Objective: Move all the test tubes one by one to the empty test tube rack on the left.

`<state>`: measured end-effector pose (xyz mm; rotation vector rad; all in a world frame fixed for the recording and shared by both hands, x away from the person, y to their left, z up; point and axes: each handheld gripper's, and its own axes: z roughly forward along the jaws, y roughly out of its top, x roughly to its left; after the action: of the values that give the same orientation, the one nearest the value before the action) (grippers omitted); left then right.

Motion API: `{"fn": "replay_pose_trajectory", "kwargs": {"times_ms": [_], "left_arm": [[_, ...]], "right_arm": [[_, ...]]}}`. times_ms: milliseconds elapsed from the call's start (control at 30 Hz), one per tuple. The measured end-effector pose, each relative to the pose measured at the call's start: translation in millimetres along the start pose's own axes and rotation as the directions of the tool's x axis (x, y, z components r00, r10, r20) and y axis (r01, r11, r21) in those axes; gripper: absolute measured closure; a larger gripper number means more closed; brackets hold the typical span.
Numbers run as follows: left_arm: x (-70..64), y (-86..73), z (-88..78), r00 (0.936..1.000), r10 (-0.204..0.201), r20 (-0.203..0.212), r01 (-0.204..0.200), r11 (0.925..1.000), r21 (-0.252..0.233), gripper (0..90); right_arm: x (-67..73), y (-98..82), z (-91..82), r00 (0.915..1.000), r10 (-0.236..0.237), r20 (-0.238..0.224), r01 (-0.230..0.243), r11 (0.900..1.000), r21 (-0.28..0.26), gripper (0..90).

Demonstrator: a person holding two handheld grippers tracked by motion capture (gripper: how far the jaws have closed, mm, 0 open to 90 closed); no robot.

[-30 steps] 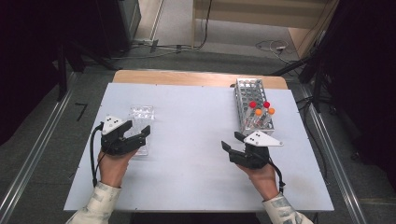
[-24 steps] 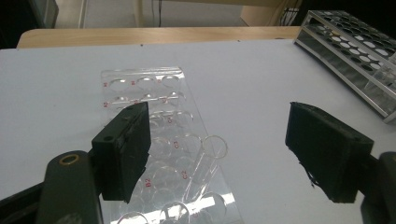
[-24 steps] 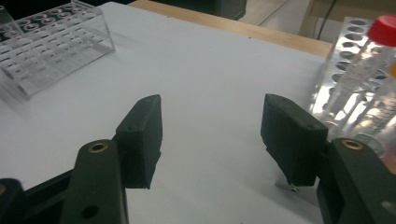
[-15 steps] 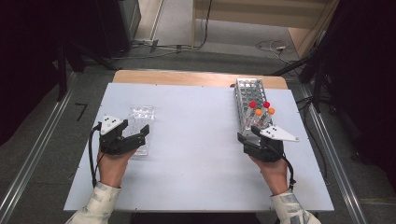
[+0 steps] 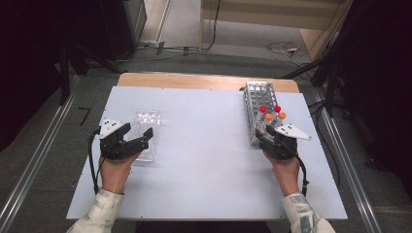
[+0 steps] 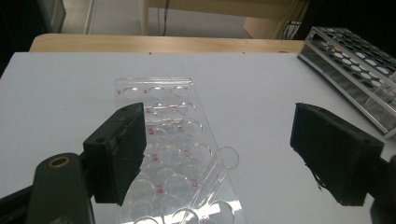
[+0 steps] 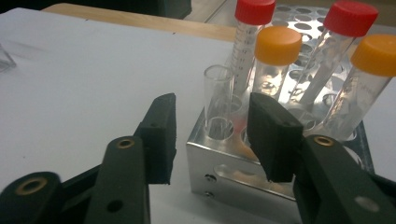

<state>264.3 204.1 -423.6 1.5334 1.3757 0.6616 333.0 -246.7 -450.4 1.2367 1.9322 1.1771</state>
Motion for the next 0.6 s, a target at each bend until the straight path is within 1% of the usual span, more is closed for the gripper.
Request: {"fn": "replay_pose_trajectory", "kwargs": {"times_ms": [67,100,200,267,333,400,500,600], "left_arm": [[-1.1,-0.4,0.0,1.0,0.007,-0.002,-0.007,1.0,-0.001,18.7],[-1.4,-0.3,-0.1,1.0,0.006,-0.002,-0.006,1.0,-0.001,18.7],[-1.2,0.5,-0.2,1.0,-0.002,0.005,0.002,1.0,-0.003,18.7],[-0.7,0.5,-0.6,0.9999,-0.01,0.008,0.01,0.9999,-0.004,18.7],[-1.0,0.3,-1.2,1.0,-0.004,0.006,0.004,1.0,-0.003,18.7],[-0.9,0.7,-1.5,0.9999,-0.011,0.009,0.011,0.9999,-0.005,18.7],[-2.0,1.2,-1.1,0.9998,-0.011,0.014,0.011,0.9999,-0.008,18.7],[-2.8,1.4,-2.0,0.9999,-0.008,0.015,0.008,0.9999,-0.01,18.7]], "right_arm": [[0.1,0.7,1.3,0.9999,-0.007,0.009,0.007,1.0,-0.006,55.6],[-0.2,0.9,2.3,0.9999,-0.011,0.013,0.011,1.0,-0.006,56.2],[-1.8,0.9,6.1,0.9999,0.001,0.015,-0.001,1.0,-0.006,60.4],[-1.9,0.5,9.4,0.9999,-0.004,0.013,0.005,1.0,-0.004,62.6],[0.0,0.0,11.6,0.9998,-0.011,0.017,0.011,1.0,0.002,63.2],[0.6,-0.4,12.8,0.9997,-0.014,0.018,0.013,1.0,0.005,64.1],[0.9,0.2,13.4,0.9993,-0.022,0.03,0.023,1.0,-0.012,66.6],[1.1,0.8,13.4,0.9991,-0.024,0.034,0.024,1.0,-0.01,66.6]]}}
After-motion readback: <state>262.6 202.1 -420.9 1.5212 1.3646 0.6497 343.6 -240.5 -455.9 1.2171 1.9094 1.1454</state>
